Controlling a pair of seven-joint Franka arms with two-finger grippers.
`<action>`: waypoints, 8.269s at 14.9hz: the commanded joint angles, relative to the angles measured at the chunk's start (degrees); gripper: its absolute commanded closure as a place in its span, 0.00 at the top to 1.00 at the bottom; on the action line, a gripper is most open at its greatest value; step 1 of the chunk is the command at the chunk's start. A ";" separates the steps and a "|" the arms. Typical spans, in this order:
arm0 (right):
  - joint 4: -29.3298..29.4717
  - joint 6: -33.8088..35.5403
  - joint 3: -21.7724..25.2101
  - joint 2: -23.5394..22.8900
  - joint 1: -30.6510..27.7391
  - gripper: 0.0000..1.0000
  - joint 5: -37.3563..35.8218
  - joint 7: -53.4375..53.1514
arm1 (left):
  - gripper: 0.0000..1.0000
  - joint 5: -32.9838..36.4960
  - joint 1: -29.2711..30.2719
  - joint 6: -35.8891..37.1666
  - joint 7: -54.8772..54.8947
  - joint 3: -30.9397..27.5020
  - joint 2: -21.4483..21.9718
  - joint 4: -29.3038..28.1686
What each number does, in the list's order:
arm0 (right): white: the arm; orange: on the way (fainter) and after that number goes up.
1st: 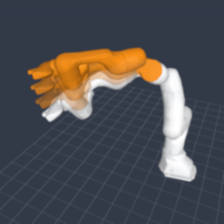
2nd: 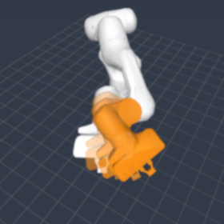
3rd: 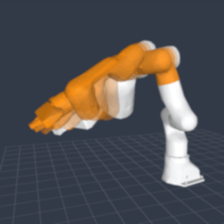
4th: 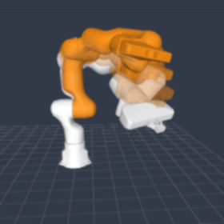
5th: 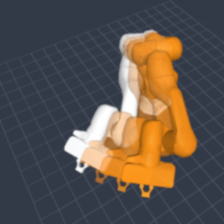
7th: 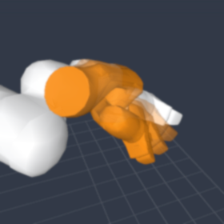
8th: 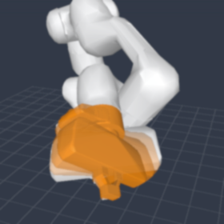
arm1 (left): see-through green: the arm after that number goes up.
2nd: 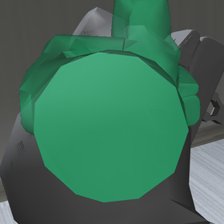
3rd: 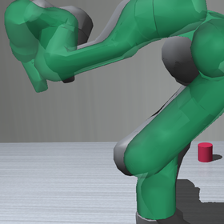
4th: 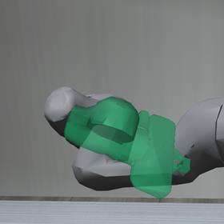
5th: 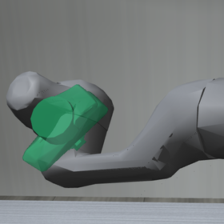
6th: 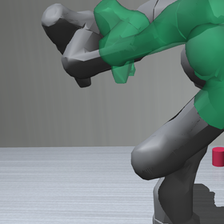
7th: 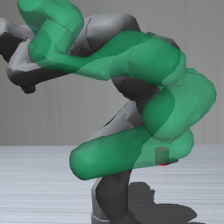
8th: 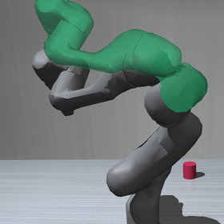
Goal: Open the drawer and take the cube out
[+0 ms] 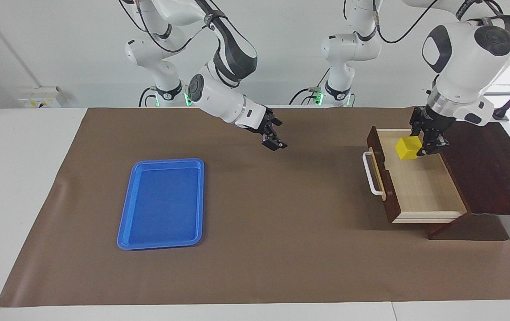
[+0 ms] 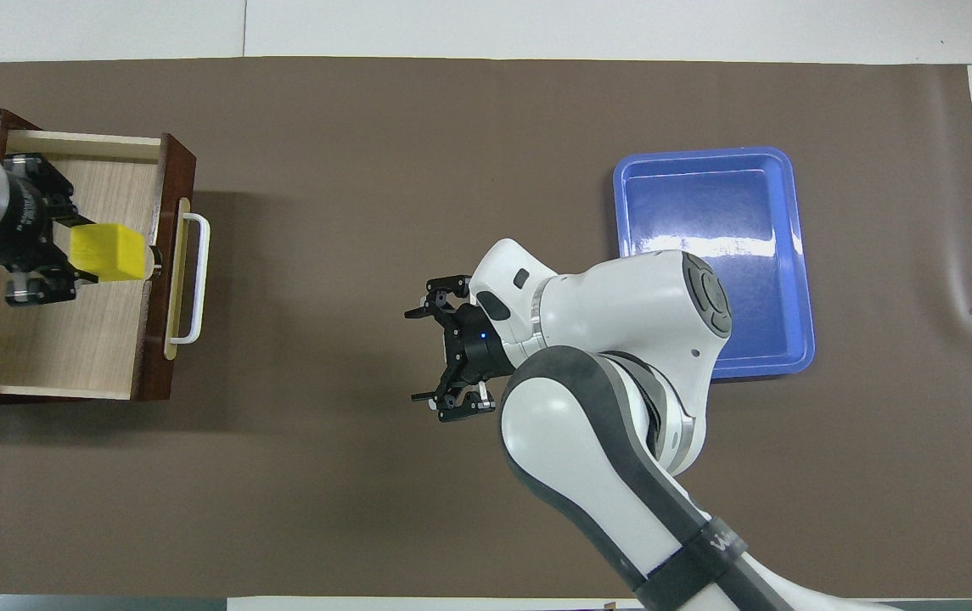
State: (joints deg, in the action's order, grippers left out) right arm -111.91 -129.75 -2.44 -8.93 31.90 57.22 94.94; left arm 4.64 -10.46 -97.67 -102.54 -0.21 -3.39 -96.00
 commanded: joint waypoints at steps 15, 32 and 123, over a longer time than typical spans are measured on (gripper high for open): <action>6.52 -2.18 -0.02 -5.56 1.06 1.00 -2.20 7.10 | 0.00 -3.24 -23.72 -5.77 -27.63 -0.49 1.28 -8.23; 8.46 -1.12 -0.19 -7.68 1.06 0.00 0.17 4.82 | 0.00 -4.03 -25.05 -7.62 -29.39 -0.49 2.16 -10.08; 3.79 18.89 0.16 0.22 -36.47 1.00 -15.62 5.57 | 1.00 -4.73 5.54 13.30 99.99 -2.07 3.74 2.58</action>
State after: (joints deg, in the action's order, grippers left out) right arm -109.05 -114.48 -2.26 -11.72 -4.67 46.11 108.98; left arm 0.55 -4.94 -83.90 -2.64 -2.13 0.03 -93.67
